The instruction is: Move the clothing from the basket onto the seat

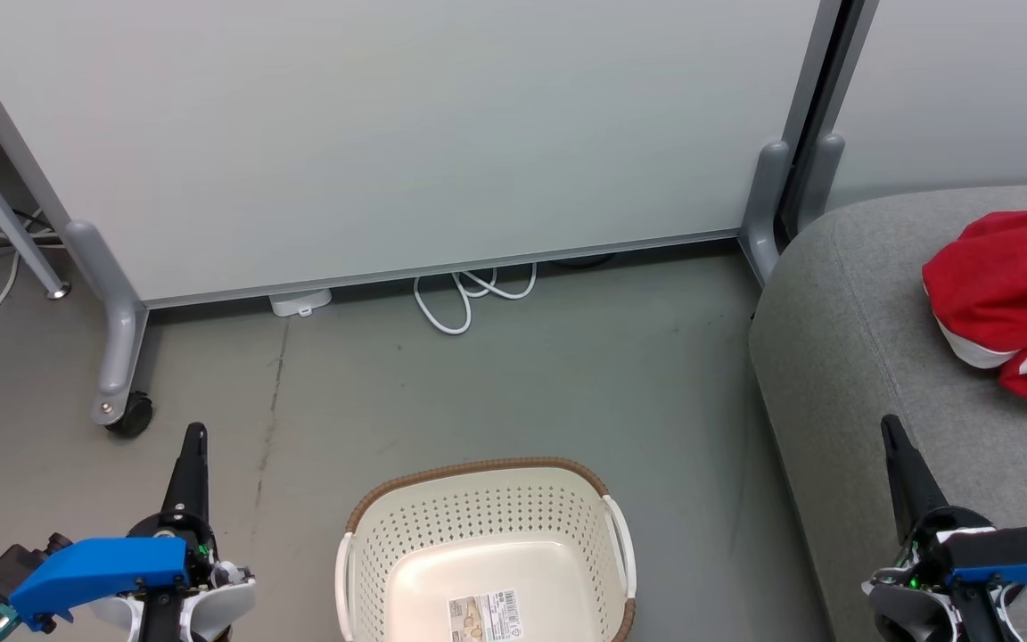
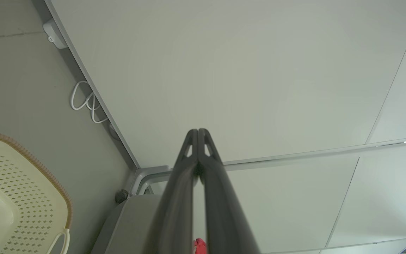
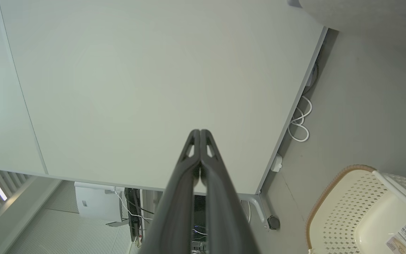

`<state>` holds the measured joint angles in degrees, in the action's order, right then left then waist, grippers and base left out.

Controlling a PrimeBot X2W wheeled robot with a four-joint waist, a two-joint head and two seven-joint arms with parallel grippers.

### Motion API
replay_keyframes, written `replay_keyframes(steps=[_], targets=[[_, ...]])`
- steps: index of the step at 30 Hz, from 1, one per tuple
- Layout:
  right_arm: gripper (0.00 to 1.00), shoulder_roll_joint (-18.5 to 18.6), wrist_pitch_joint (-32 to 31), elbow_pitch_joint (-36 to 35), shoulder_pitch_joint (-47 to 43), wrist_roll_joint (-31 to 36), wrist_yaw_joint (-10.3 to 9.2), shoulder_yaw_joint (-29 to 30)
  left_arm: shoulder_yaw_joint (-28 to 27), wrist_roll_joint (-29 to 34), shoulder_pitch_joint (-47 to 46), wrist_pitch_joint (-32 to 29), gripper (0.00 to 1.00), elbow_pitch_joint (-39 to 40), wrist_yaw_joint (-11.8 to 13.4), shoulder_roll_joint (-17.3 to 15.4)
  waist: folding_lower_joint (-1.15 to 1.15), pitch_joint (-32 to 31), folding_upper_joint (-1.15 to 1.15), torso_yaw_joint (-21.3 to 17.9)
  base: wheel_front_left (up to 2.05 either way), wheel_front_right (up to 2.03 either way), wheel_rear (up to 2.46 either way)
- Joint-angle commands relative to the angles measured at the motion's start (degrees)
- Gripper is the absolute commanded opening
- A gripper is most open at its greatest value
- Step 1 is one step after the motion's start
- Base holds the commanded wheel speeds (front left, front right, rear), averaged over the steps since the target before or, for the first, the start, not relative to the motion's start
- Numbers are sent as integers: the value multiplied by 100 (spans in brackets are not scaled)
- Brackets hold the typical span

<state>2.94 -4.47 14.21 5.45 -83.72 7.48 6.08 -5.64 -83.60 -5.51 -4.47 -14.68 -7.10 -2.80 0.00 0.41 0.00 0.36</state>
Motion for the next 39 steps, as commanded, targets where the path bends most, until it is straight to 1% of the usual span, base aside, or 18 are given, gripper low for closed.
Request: replay_keyframes(steps=[1,21,39], targets=[[0,-7,-32,-29,82,-124,2,22,-43,-122,-88,-36,0,46,-38,-14,0,-2,0,-3,0,0,0],[0,-11,-227,-26,114,-890,2,57,-104,-901,-105,-229,0,76,-63,-14,0,-23,0,-35,0,0,0],[0,-11,-226,-25,113,-875,2,54,-102,-886,-98,-229,0,73,-50,-14,0,-23,0,-36,0,0,0]])
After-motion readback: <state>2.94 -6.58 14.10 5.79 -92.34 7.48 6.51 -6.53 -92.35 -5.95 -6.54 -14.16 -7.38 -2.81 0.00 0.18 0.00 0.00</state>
